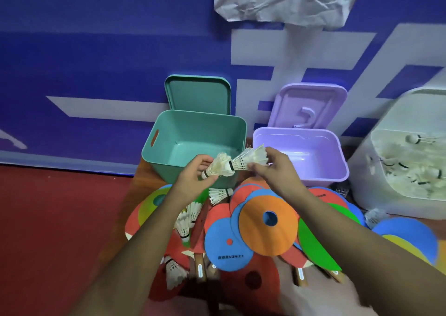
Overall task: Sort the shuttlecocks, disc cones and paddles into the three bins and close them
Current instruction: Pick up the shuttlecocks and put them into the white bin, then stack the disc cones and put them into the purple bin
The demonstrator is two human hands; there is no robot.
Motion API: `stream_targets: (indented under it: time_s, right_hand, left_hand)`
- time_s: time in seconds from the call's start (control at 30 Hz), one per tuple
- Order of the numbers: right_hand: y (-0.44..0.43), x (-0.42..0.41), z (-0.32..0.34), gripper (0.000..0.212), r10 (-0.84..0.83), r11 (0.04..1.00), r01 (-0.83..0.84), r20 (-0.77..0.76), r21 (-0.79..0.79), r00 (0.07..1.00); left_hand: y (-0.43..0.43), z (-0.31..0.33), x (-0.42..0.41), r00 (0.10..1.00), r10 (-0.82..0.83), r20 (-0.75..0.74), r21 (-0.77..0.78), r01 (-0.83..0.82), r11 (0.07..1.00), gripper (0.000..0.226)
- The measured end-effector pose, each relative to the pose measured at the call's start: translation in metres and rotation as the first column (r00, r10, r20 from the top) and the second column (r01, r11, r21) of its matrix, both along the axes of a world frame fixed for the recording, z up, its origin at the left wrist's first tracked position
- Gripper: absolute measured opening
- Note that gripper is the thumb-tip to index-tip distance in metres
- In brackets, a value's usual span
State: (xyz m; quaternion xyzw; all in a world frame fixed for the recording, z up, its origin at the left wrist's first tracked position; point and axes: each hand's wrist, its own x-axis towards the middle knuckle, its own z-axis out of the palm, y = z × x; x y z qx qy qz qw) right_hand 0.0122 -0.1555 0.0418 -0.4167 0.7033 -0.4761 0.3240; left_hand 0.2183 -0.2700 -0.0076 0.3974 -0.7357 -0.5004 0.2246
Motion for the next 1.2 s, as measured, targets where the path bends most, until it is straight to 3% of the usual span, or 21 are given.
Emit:
stream_targets:
  time_s: [0.17, 0.3, 0.43, 0.57, 0.67, 0.8, 0.93, 1.0, 1.1, 1.2]
  right_hand:
    - [0.036, -0.045, 0.013, 0.015, -0.005, 1.0, 0.005, -0.089, 0.001, 0.996]
    - [0.081, -0.112, 0.008, 0.018, -0.159, 0.987, 0.16, -0.262, -0.016, 0.952]
    - [0.136, -0.188, 0.022, 0.017, -0.233, 0.972, 0.227, -0.164, -0.053, 0.959]
    - [0.184, -0.267, 0.03, 0.039, -0.35, 0.936, 0.345, -0.098, -0.065, 0.932]
    - [0.214, -0.327, 0.018, 0.066, -0.345, 0.937, 0.349, -0.087, 0.024, 0.934]
    - [0.238, -0.377, -0.009, 0.058, -0.32, 0.893, 0.374, -0.233, 0.249, 0.918]
    - [0.25, -0.396, -0.043, 0.061, -0.106, 0.866, 0.324, -0.491, 0.382, 0.865]
    - [0.253, -0.396, -0.053, 0.059, 0.002, 0.852, 0.329, -0.631, 0.407, 0.776]
    - [0.254, -0.388, -0.05, 0.067, -0.017, 0.89, 0.334, -0.709, 0.311, 0.705]
    - [0.254, -0.369, -0.035, 0.063, -0.104, 0.932, 0.321, -0.724, 0.169, 0.682]
  left_hand:
    - [0.033, 0.03, -0.068, 0.981, -0.187, -0.05, -0.037, 0.185, 0.982, 0.036]
    - [0.063, 0.039, -0.145, 0.961, -0.275, -0.019, -0.116, 0.271, 0.956, 0.037]
    - [0.098, 0.05, -0.243, 0.934, -0.358, 0.005, -0.232, 0.35, 0.908, 0.032]
    - [0.128, 0.057, -0.34, 0.88, -0.472, 0.053, -0.32, 0.463, 0.827, 0.027]
    - [0.147, 0.048, -0.401, 0.851, -0.513, 0.11, -0.311, 0.52, 0.795, 0.031]
    - [0.172, 0.021, -0.458, 0.797, -0.548, 0.253, -0.316, 0.604, 0.732, 0.034]
    - [0.194, -0.017, -0.477, 0.753, -0.463, 0.467, -0.387, 0.645, 0.659, 0.04]
    - [0.199, -0.033, -0.475, 0.749, -0.416, 0.515, -0.382, 0.635, 0.671, 0.048]
    - [0.2, -0.035, -0.46, 0.821, -0.406, 0.402, -0.357, 0.549, 0.756, 0.063]
    - [0.191, -0.015, -0.43, 0.898, -0.358, 0.255, -0.334, 0.429, 0.839, 0.049]
